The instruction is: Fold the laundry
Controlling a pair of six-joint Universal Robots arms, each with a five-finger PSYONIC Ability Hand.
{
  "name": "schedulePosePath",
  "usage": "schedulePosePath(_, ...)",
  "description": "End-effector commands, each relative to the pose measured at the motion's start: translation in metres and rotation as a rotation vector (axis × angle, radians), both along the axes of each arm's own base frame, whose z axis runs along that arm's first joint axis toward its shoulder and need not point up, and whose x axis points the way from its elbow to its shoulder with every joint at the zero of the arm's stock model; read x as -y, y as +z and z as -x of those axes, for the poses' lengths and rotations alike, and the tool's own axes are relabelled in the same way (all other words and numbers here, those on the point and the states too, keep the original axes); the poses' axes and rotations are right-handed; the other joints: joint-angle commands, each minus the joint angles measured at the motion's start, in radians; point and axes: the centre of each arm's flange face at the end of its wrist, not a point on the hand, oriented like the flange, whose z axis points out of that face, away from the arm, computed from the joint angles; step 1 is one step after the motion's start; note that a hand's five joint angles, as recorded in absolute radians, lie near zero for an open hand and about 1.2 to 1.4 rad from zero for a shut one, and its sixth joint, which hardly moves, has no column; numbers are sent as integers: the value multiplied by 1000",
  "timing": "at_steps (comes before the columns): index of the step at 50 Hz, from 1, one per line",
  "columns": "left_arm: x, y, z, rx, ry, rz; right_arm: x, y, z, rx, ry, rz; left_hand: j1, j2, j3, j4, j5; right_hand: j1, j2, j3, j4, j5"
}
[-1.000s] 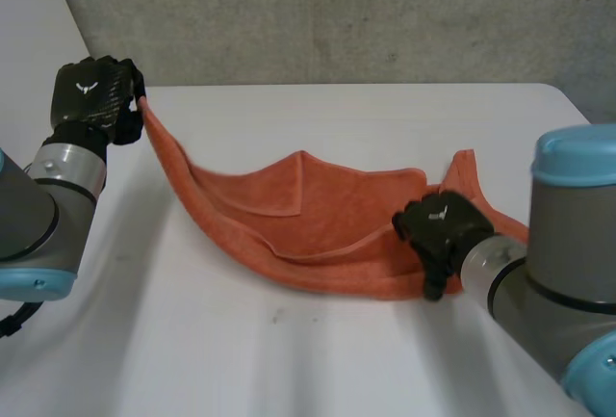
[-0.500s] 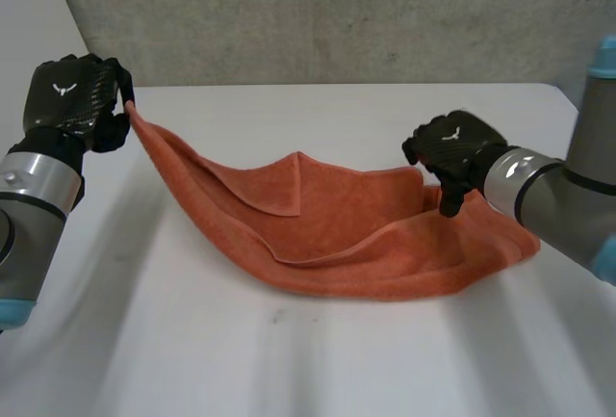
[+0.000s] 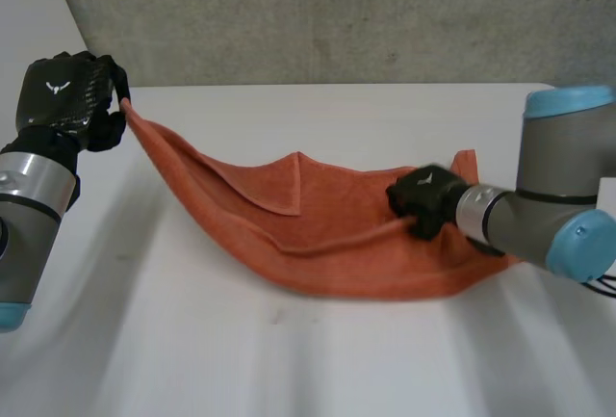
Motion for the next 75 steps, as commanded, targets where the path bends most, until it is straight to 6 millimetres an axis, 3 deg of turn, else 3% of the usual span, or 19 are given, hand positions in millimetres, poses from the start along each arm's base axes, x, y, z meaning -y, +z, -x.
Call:
schedulePosePath(1,-2,10,-4,-3,12,10,-2,101,31,161,-145,227,270,197,201,201,262,419,223,218,208,246)
schedulePosePath(10,-25,34,-21,-5,43,-79,-71,167,66,63,-162,291,270,197,201,201,262,419,223,218,208,246)
schedulePosePath(19,-54,12,-21,50,12,-335,-112,122,83,-229,-88,102,270,197,201,201,262,419,223,218,208,246)
schedulePosePath(22,-55,2,-21,76,13,-371,-113,105,84,-283,-87,53,270,197,201,201,262,419,223,218,208,246)
schedulePosePath(27,-39,-62,-19,255,0,-559,-95,54,70,-366,-63,-44,270,197,201,201,262,419,223,218,208,246)
schedulePosePath(33,-8,-73,-10,329,-22,-537,-49,40,56,-353,-123,76,270,197,201,201,262,419,223,218,208,246)
schedulePosePath(36,22,-44,7,306,-35,-405,-20,55,49,-300,-185,192,270,197,201,201,262,419,223,218,208,246)
schedulePosePath(38,29,-31,12,295,-33,-357,14,101,38,-169,-277,397,270,197,201,201,262,419,223,218,208,246)
schedulePosePath(39,49,15,22,242,-2,-195,20,117,35,-125,-296,455,270,197,201,201,262,419,223,218,208,246)
schedulePosePath(42,59,52,26,190,26,-64,37,180,27,74,-348,677,270,197,201,201,262,419,223,218,208,246)
schedulePosePath(43,70,105,25,104,71,142,37,196,26,127,-358,731,270,197,201,201,262,419,223,218,208,246)
schedulePosePath(44,71,122,24,74,85,215,37,197,26,128,-358,732,270,197,201,201,262,419,223,218,208,246)
schedulePosePath(46,70,149,22,14,95,330,20,258,31,318,-380,914,270,197,201,201,262,419,223,218,208,246)
schedulePosePath(50,54,190,18,-83,91,517,-7,291,45,443,-387,1022,270,197,201,201,262,419,223,218,208,246)
schedulePosePath(53,53,174,16,-80,95,475,-14,277,46,429,-382,986,270,197,201,201,262,419,223,218,208,246)
schedulePosePath(65,46,25,9,24,92,69,-35,91,44,123,-316,439,270,197,201,201,262,419,223,218,208,246)
schedulePosePath(68,42,-1,4,37,98,19,-36,78,43,106,-309,401,270,197,201,201,262,419,223,218,208,246)
schedulePosePath(69,42,-28,-4,52,110,-36,-39,32,39,35,-300,268,270,197,201,201,262,419,223,218,208,246)
schedulePosePath(75,30,-68,-8,82,85,-150,-55,-17,33,-51,-261,108,270,197,201,201,262,419,223,218,208,246)
